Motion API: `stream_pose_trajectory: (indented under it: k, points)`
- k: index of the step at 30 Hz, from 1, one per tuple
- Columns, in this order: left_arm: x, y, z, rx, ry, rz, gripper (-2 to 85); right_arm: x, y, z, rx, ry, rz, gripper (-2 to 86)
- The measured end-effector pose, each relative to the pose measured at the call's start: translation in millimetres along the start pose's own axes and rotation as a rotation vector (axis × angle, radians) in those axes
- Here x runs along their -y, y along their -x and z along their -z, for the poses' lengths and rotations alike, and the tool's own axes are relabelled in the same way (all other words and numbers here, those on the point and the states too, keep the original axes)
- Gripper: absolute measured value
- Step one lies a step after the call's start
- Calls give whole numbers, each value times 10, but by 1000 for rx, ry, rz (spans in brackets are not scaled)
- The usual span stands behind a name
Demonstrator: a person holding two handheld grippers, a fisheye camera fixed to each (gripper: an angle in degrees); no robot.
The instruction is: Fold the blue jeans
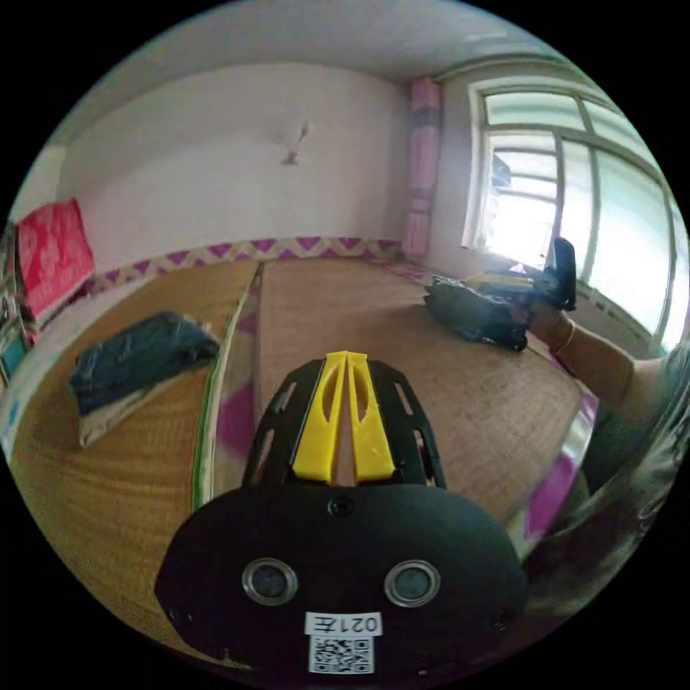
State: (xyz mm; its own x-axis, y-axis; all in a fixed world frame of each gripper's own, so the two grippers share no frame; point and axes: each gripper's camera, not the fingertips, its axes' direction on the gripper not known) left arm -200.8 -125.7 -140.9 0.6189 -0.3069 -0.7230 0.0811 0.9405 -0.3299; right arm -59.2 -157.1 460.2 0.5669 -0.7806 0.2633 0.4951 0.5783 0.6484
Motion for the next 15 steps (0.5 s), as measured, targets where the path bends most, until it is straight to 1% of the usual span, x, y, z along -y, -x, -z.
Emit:
stream_pose_trajectory:
  k: [1,2,3,5,6,10,12,15]
  points:
    - [-83,79,71,33,0,11,-3,80,213,-137,-4,8,32,14]
    - [-246,212,221,120,-8,34,2,235,636,-402,-9,11,93,40]
    - [-384,316,350,195,-2,39,18,383,1031,-652,-5,3,137,79]
    - [-557,456,499,308,3,54,59,616,1592,-1037,46,-4,199,116]
    - [-644,553,554,330,34,54,87,779,1925,-1306,78,2,223,127]
    - [-858,906,657,356,78,154,103,1236,2757,-2113,178,4,280,138]
    - [-957,1127,678,405,95,250,86,1537,3231,-2666,215,24,315,142]
    - [-976,1373,684,401,100,367,55,1876,3824,-3311,224,76,407,152]
